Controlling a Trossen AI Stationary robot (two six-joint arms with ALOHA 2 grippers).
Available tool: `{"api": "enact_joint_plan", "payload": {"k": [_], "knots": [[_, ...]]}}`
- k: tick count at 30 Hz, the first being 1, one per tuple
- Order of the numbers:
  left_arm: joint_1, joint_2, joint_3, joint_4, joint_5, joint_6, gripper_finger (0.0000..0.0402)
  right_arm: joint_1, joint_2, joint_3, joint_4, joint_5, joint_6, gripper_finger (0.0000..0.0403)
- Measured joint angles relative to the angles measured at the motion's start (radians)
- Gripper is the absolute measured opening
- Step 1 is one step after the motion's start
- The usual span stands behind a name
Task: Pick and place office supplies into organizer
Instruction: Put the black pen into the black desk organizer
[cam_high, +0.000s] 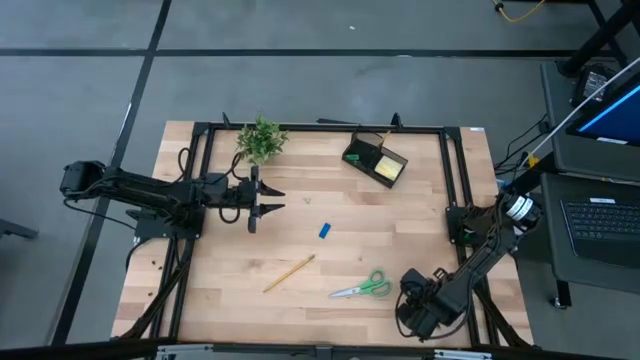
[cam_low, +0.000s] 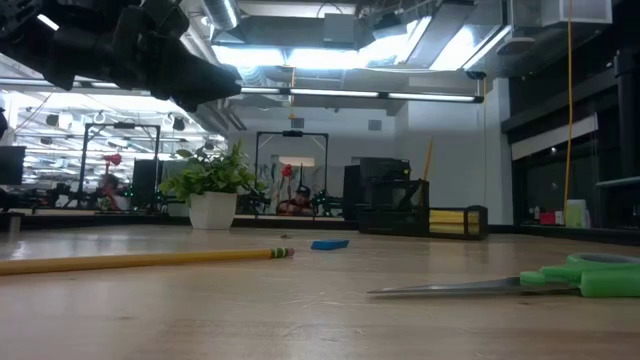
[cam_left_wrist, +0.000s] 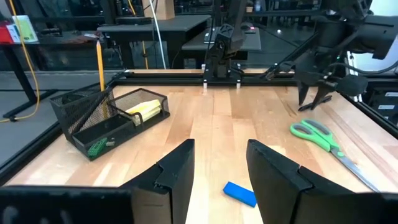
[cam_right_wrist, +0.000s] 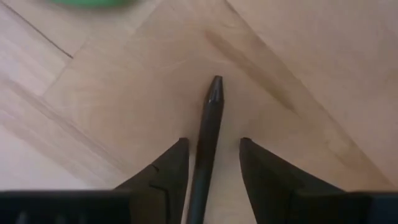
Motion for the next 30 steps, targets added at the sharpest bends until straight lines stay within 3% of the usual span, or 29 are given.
{"api": "enact_joint_plan", "payload": {"k": [9, 19, 30], "knots": [[0.0, 0.0, 0.0, -0.005, 0.0, -0.008, 0.0141, 0.0, -0.007, -0.058, 0.072, 0.005, 0.015, 0.013], [0.0, 0.0, 0.0, -0.008, 0.0, -0.008, 0.0141, 0.0, -0.004, -0.058, 0.08, 0.003, 0.011, 0.0031], [0.0, 0.0, 0.0, -0.008, 0.0, -0.016, 0.0141, 0.0, -0.004, -0.055, 0.073, 0.003, 0.008, 0.003]]}}
